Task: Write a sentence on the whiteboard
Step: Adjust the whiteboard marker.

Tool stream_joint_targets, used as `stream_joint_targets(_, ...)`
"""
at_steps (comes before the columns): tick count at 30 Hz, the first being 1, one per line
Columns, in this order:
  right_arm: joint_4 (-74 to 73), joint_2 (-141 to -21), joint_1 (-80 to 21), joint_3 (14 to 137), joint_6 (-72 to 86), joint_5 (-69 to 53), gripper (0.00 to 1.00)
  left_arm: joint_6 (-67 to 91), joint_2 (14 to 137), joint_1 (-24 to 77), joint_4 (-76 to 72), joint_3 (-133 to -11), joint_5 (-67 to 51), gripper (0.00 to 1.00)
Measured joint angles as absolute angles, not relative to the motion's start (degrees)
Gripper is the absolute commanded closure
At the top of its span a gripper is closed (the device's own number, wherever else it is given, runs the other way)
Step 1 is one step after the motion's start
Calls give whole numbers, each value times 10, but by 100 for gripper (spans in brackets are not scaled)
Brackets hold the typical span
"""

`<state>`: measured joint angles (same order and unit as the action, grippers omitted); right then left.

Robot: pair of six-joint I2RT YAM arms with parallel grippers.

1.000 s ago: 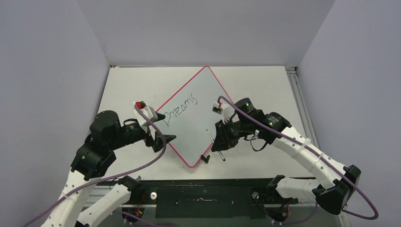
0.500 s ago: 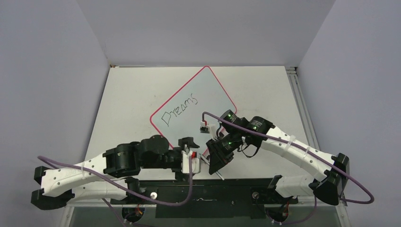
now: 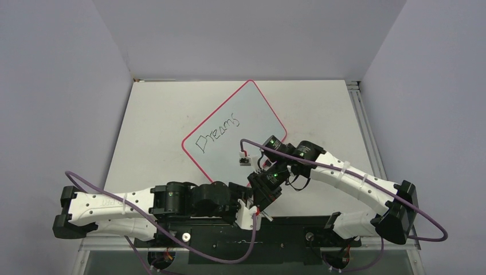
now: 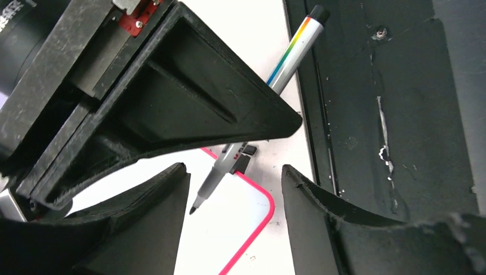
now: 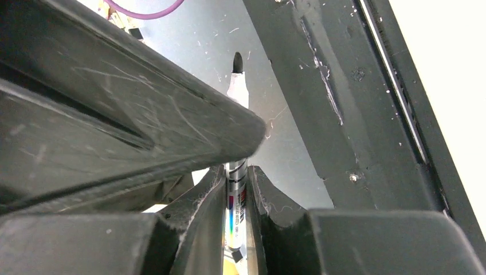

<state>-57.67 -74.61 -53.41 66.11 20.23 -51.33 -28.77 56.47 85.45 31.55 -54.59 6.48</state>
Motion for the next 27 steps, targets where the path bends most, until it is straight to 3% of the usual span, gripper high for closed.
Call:
stream_joint_targets(3, -578, -747, -537, 661, 201, -519, 95, -293, 579, 863, 307, -545, 78, 51)
stream_joint_targets(7, -582, -747, -540, 661, 198, -522, 95, -304, 596, 877, 297, -545, 97, 68)
stream_joint_targets(12, -597, -747, -541, 662, 191, -520, 92, -311, 611, 889, 286, -544, 117, 100)
stream_joint_targets(18, -604, -747, -539, 664, 186, -502, 81, -299, 617, 899, 288, -534, 132, 100)
stream_joint_targets(23, -600, -738, -507, 666, 186, -474, 43, -253, 617, 884, 275, -526, 144, 100)
stream_joint_targets(27, -600, -706, -474, 666, 187, -437, 24, -210, 607, 834, 263, -518, 119, 100)
